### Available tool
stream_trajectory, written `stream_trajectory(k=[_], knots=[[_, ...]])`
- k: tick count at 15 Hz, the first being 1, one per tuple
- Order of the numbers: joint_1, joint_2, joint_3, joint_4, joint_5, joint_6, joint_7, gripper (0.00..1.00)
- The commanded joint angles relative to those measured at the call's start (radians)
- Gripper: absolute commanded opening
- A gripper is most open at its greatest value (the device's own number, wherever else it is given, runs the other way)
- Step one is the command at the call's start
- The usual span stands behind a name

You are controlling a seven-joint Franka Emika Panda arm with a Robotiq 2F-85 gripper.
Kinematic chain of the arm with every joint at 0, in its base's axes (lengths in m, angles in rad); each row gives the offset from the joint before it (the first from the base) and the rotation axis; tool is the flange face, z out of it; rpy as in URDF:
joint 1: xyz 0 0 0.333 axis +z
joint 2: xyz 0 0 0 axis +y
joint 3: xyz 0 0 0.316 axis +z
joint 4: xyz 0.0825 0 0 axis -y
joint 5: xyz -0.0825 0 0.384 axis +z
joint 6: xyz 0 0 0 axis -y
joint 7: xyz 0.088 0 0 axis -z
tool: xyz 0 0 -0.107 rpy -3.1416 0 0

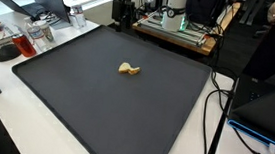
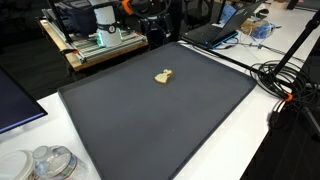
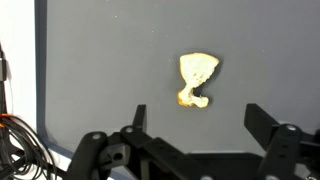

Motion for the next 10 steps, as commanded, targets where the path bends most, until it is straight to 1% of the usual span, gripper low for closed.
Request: stream_trajectory(k=[1,4,6,8,10], knots=[[-0.269,-0.045,0.193,-0.031,0.082,0.035,-0.149,1.0],[-0.505,0.004,0.36,-0.004,0.15,0.094,-0.242,1.0],[-0.637,0.043,0.456,0.014,0.184,0.124,-0.289,1.0],[-0.744,0.083,0.537,0.032,0.207,0.142,-0.322,1.0],[-0.816,0.129,0.59,0.055,0.223,0.161,-0.345,1.0]])
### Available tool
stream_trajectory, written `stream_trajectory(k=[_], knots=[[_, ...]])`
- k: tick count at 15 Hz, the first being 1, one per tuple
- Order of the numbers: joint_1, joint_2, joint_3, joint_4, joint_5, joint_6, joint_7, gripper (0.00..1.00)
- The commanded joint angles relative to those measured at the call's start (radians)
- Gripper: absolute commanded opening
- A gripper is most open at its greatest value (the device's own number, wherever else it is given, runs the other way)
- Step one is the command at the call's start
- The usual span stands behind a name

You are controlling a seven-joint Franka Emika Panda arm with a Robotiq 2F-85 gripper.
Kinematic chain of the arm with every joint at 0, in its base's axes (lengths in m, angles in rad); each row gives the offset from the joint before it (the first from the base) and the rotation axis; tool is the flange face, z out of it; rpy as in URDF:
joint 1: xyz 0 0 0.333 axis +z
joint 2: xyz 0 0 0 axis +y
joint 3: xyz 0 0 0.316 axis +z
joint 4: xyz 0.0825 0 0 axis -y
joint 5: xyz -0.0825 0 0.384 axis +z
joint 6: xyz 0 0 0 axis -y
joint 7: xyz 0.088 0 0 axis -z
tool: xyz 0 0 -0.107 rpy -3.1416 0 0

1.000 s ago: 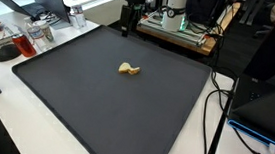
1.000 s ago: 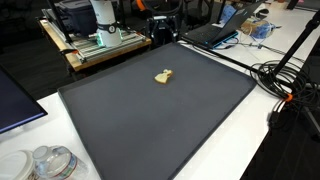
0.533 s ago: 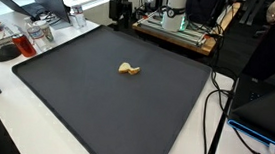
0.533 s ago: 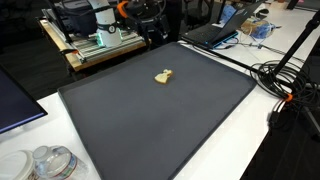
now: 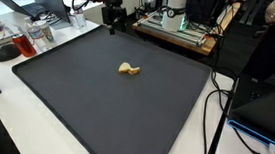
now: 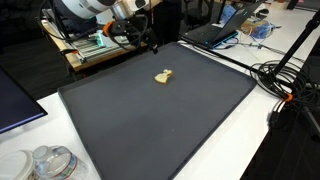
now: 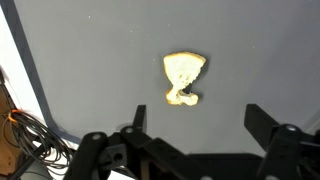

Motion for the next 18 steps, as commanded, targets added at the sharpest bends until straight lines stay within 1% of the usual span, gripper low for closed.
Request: stream_trajectory(k=[1,4,10,14,18], knots=[[-0.132,0.094,0.101,0.062,0.051,0.053,-0.055,1.0],[-0.187,0.165,0.138,0.109,0.065,0.078,-0.072,1.0],[-0.246,0.297,0.163,0.214,0.091,0.145,-0.081,1.0],[-0.273,0.37,0.165,0.271,0.103,0.184,-0.087,1.0],[-0.282,0.398,0.157,0.289,0.112,0.202,-0.088,1.0]])
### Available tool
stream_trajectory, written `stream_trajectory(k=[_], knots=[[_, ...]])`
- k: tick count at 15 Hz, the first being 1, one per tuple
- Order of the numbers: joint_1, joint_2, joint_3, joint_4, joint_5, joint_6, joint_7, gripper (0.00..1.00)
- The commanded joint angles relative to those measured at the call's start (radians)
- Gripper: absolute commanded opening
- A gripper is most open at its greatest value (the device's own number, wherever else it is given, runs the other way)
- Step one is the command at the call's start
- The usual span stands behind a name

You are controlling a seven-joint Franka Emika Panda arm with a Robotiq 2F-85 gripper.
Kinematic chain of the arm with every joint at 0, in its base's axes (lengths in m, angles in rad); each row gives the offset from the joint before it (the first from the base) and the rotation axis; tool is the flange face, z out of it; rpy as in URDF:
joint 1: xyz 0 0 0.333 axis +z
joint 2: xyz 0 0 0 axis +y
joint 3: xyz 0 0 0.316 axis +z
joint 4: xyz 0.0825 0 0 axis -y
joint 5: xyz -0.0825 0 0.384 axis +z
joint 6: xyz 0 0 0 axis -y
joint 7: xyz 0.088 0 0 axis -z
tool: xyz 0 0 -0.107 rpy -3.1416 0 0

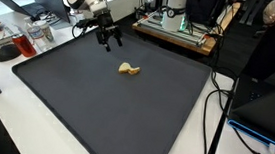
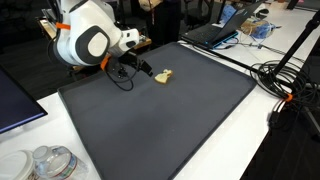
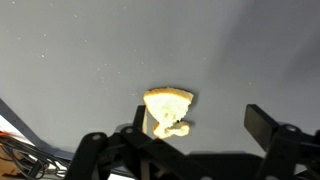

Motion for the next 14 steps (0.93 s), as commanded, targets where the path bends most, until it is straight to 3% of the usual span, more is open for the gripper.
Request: stream_trajectory(k=[1,8,14], knots=[[-0.013,0.027,-0.001,0.031,0.021,0.028,-0.006,1.0],[0.0,-0.052,-0.001,-0.106,0.053,0.009,0.059,1.0],[-0.003,-0.201,0.007,-0.346,0.166,-0.044,0.068,1.0]])
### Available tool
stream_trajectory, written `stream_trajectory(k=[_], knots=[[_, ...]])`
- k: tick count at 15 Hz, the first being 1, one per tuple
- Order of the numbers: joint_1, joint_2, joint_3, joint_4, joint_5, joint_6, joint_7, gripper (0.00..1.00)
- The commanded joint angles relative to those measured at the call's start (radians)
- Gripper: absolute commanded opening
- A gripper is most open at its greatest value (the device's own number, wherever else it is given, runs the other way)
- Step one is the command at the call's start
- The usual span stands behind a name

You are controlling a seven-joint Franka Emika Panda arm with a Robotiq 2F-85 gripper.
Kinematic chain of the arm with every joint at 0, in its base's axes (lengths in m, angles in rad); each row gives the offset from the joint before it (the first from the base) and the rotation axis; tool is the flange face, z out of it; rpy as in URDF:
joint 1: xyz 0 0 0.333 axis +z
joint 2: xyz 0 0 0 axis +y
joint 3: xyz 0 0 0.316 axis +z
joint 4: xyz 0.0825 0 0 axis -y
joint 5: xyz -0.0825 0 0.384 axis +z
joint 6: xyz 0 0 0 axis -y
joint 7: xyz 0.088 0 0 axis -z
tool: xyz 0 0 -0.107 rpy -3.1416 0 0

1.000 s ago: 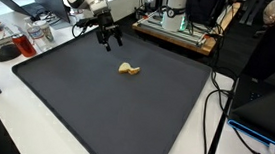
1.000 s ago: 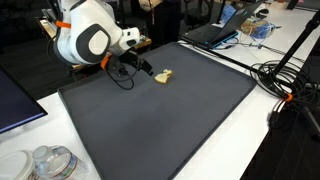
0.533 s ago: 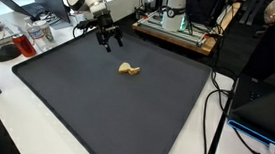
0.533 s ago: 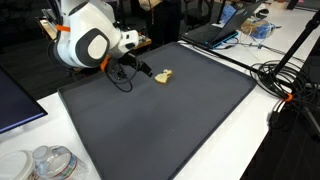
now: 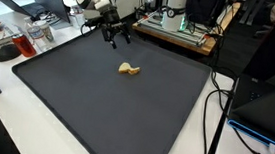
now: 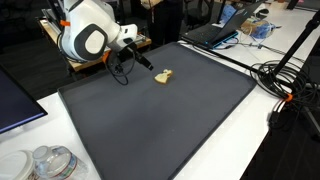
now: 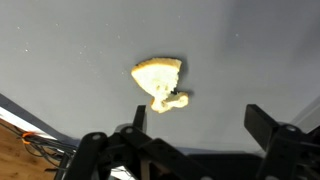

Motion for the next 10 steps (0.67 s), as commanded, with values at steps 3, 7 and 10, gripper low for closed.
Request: stream_trajectory(k=[3,7,10], knots=[[0.024,-0.237,-0.008,-0.316,0.111,-0.162,0.051,1.0],[0.09,-0.409,-0.024,-0.491,0.101,-0.363,0.187,1.0],[0.167,-0.53,-0.033,-0.581,0.06,-0.516,0.366,1.0]])
